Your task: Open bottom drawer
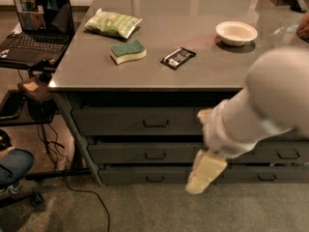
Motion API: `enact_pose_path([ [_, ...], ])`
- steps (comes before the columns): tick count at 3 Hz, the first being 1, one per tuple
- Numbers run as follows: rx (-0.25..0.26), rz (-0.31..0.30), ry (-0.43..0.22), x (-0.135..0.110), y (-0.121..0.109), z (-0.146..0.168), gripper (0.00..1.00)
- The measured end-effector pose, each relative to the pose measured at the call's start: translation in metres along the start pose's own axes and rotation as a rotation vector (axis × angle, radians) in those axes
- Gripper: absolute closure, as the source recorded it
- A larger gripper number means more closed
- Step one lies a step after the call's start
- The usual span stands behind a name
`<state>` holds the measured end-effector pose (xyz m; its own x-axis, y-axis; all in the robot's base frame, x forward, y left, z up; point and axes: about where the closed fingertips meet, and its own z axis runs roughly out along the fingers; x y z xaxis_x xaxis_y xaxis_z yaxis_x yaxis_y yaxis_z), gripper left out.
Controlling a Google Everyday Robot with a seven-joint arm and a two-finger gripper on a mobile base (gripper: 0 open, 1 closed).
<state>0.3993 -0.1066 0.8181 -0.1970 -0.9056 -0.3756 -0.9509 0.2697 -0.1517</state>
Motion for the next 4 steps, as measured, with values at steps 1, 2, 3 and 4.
enact_pose_path([
  [1,-0.101,0.051,0.012,0.010,0.040,0.092,0.00],
  [2,-0.141,0.079,0.049,0.033,0.065,0.112,0.00],
  [3,-0.141,0.078,0.049,0.033,0.066,0.111,0.00],
  [4,-0.154,0.088,0.046,0.025,0.076,0.148,0.00],
])
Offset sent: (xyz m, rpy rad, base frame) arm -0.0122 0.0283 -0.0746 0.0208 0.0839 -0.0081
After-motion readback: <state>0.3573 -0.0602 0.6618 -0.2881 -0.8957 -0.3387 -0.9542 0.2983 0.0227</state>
